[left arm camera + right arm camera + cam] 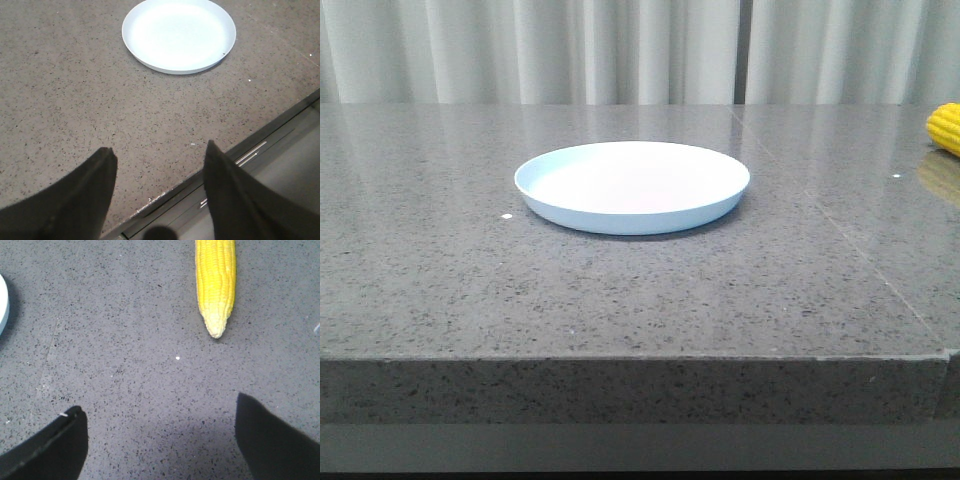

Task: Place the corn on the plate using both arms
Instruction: 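Lower the open right gripper over the yellow corn cob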

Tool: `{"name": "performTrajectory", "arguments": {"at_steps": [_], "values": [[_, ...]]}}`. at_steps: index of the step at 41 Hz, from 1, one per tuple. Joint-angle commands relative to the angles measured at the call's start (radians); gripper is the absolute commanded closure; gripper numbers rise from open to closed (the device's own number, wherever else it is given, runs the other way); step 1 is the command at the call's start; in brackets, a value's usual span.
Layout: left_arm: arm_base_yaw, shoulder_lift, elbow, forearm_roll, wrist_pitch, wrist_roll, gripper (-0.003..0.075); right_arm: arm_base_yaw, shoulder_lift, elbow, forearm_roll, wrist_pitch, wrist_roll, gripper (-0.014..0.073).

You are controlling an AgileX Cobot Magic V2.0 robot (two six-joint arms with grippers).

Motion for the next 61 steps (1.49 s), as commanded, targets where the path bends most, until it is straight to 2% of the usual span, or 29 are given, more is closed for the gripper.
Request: {"name": "performTrajectory", "arguments": {"at_steps": [1,15,20,29,36,44,48,52,61], "values": [[-0.007,-0.039,0.0,0.01,-0.079,-0.014,0.0331,-0.005,0.002,-0.034,-0.017,-0.073,-0.007,-0.003],[-0.007,-0.052,0.007,0.013,-0.079,-0.014,0.0331,-0.005,0.007,-0.038,0.008,-0.066,-0.008,-0.003],[-0.007,-0.052,0.007,0.013,-0.079,-0.014,0.0331,-0.005,0.037,-0.101,0.0,0.017,-0.008,-0.003],[-0.007,-0.052,0.007,0.013,-0.079,-0.014,0.0331,-0.006,0.195,-0.289,-0.082,0.187,-0.008,-0.003],[-0.007,-0.052,0.007,0.013,-0.079,-0.014,0.0331,-0.024,0.361,-0.442,-0.09,0.24,-0.007,-0.003],[-0.007,-0.052,0.007,0.013,-0.079,-0.014,0.0331,-0.127,0.557,-0.643,-0.036,0.338,-0.014,-0.003],[-0.007,-0.052,0.007,0.013,-0.079,-0.014,0.0331,-0.165,0.658,-0.755,0.042,0.392,-0.08,-0.003],[-0.007,-0.052,0.007,0.013,-0.079,-0.014,0.0331,-0.173,0.75,-0.835,0.088,0.412,-0.124,-0.003],[-0.007,-0.052,0.007,0.013,-0.079,-0.014,0.0331,-0.173,0.913,-0.963,0.083,0.404,-0.129,-0.003]]}}
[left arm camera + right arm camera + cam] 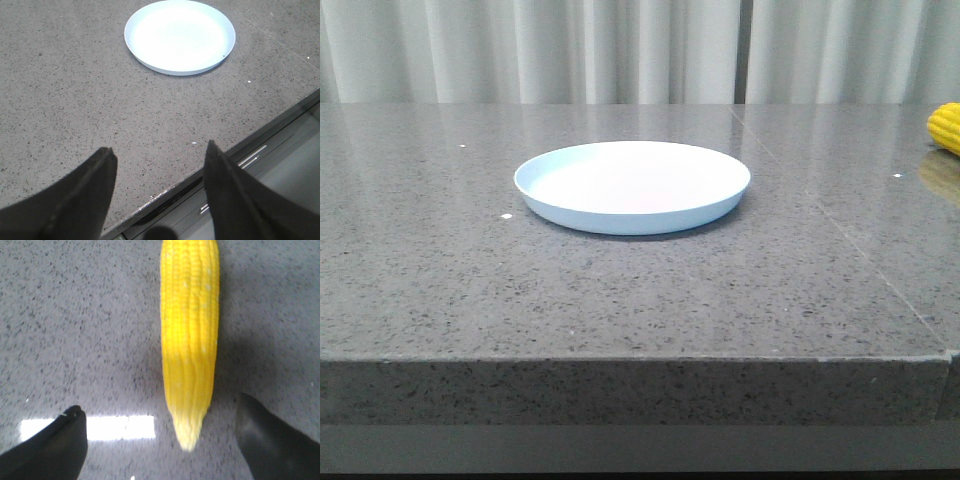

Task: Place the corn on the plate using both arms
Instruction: 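Lower the open right gripper over the yellow corn cob, then close the right gripper on the corn cob and lift it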

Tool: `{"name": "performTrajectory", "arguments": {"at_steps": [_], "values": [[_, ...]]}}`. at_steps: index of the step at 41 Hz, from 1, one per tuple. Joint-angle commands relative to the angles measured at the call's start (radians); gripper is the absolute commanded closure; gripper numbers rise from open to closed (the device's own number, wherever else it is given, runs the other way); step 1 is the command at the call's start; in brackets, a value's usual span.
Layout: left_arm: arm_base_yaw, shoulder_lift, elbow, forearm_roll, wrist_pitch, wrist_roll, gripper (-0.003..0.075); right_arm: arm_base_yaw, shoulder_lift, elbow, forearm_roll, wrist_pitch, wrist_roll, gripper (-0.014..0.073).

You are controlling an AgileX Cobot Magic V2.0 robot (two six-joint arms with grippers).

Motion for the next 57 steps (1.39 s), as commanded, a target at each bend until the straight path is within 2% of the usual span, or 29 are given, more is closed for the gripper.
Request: {"name": "performTrajectory", "arguments": {"at_steps": [1,10,19,33,37,41,45,52,57], "values": [[-0.007,0.006,-0.024,0.011,-0.074,-0.013,0.0331,-0.008,0.021,-0.076,-0.004,-0.043,-0.02,-0.003],[-0.007,0.006,-0.024,0.011,-0.074,-0.013,0.0331,-0.008,0.126,-0.101,-0.083,-0.153,-0.02,-0.003],[-0.007,0.006,-0.024,0.011,-0.074,-0.013,0.0331,-0.008,0.192,-0.101,-0.083,-0.263,-0.02,-0.003],[-0.007,0.006,-0.024,0.011,-0.074,-0.013,0.0331,-0.008,0.257,-0.101,-0.075,-0.29,-0.02,-0.0027],[-0.007,0.006,-0.024,0.011,-0.074,-0.013,0.0331,-0.008,0.259,-0.101,-0.075,-0.289,-0.02,0.0048],[-0.007,0.006,-0.024,0.011,-0.074,-0.013,0.0331,-0.008,0.259,-0.101,-0.066,-0.289,-0.02,0.0253],[-0.007,0.006,-0.024,0.011,-0.074,-0.013,0.0331,-0.008,0.258,-0.101,-0.053,-0.286,-0.02,0.0384],[-0.007,0.006,-0.024,0.011,-0.074,-0.013,0.0331,0.01,0.22,-0.101,0.014,-0.274,-0.02,0.0398],[-0.007,0.006,-0.024,0.011,-0.074,-0.013,0.0331,0.078,0.165,-0.112,0.064,-0.216,-0.044,0.0398]]}}
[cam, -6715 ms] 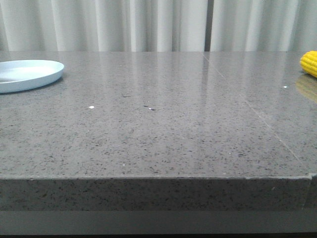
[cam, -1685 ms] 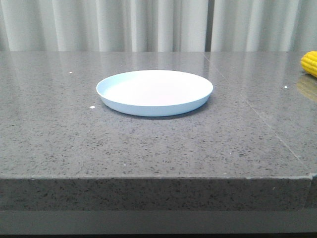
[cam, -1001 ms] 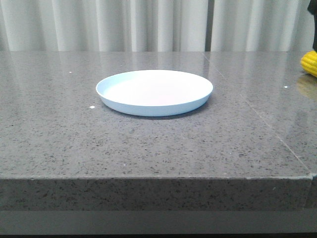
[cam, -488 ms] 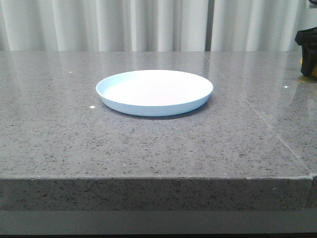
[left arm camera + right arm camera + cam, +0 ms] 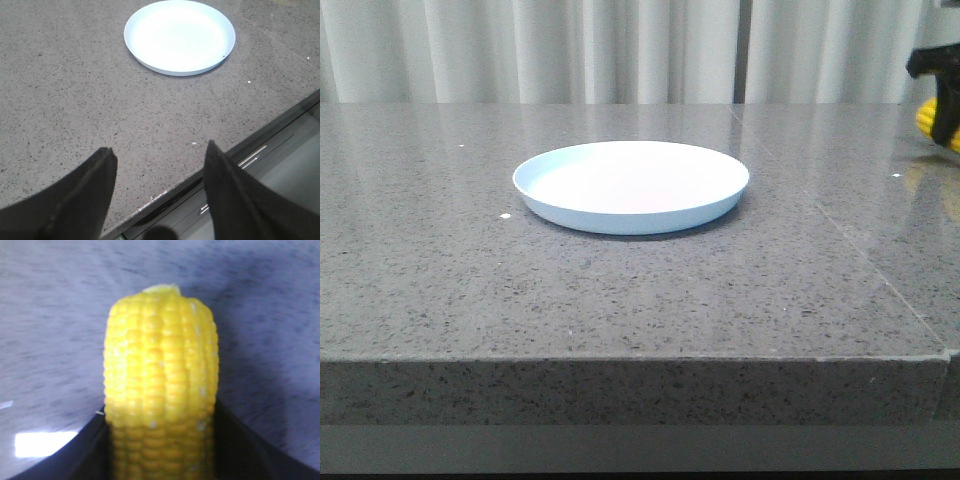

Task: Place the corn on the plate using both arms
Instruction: 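Close the right gripper on the corn cob and lift it, then carry the corn over the plate and release it with the right gripper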

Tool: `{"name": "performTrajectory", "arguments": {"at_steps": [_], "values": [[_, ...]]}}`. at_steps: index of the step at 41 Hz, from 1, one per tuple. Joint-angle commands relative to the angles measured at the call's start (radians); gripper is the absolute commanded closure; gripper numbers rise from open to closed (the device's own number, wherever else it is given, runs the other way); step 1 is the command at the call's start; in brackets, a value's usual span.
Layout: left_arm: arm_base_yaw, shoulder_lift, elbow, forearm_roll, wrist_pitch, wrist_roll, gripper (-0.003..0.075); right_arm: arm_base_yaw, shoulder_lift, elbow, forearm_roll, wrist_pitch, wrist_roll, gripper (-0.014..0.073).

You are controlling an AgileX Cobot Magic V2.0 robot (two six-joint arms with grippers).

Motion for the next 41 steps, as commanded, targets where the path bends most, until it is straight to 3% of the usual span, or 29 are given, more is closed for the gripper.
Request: {"name": "performTrajectory", "arguments": {"at_steps": [1,12,20,28,41], "values": [[-0.007,0.006,-0.024,0.011,-0.074,-0.013,0.0331,0.065,-0.114,-0.048,0.05,0.023,-0.037,0.0398],[-0.007,0.006,-0.024,0.011,-0.074,-0.013,0.0331,0.353,-0.141,-0.213,0.057,0.239,-0.028,0.0398],[-0.007,0.006,-0.024,0.011,-0.074,-0.013,0.0331,0.52,-0.131,-0.237,0.057,0.2,0.118,0.0398],[-0.007,0.006,-0.024,0.011,-0.074,-0.013,0.0331,0.588,-0.063,-0.237,0.082,0.105,0.256,0.0367],[-0.007,0.006,-0.024,0.011,-0.074,-0.013,0.0331,0.608,0.057,-0.237,0.151,0.027,0.273,0.0153]]}}
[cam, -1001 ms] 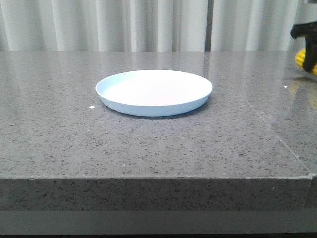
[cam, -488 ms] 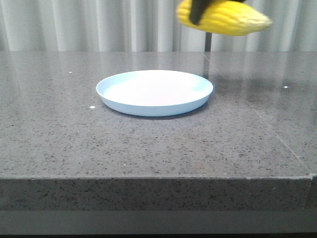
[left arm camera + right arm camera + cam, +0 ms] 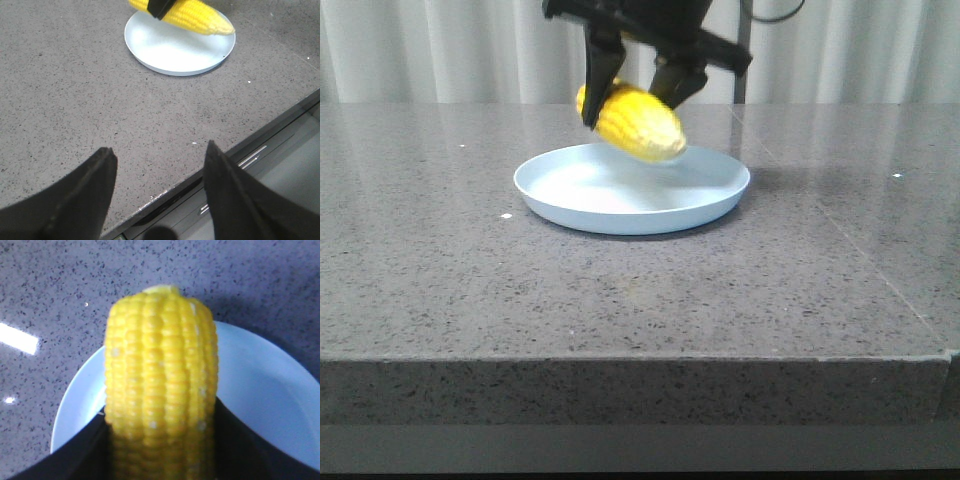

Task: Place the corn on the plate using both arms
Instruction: 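Carry the corn over the plate and release it with the right gripper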

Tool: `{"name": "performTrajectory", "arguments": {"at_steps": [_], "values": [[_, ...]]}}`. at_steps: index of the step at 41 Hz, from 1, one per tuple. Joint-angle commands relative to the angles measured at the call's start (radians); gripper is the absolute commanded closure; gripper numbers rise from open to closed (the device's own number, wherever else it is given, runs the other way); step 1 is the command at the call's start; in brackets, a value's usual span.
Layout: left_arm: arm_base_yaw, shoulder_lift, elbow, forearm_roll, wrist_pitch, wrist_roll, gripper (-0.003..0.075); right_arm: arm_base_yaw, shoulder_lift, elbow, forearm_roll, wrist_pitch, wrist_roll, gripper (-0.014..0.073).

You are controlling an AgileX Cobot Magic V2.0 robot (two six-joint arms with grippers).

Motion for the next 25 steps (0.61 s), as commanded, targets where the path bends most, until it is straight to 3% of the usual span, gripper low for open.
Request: {"name": "performTrajectory", "arguments": {"at_steps": [1,7,11,20,25], "values": [[-0.007,0.006,-0.024,0.011,-0.074,-0.013,0.0331,-0.001,-0.042,-0.032,0.016,-0.056,0.005,0.0127],[-0.007,0.006,-0.024,0.011,-0.074,-0.013,0.0331,-0.001,-0.049,-0.039,0.007,-0.052,0.005,-0.0068],[-0.007,0.006,-0.024,0.011,-0.074,-0.013,0.0331,-0.001,-0.059,-0.053,-0.011,-0.034,-0.006,-0.0063],[-0.007,0.006,-0.024,0.011,-0.074,-0.013,0.0331,0.013,-0.173,-0.053,-0.02,0.003,-0.179,-0.006],[-0.007,0.006,-0.024,0.011,-0.074,-0.013,0.0331,0.043,-0.277,-0.037,-0.085,0.025,-0.224,-0.006]]}}
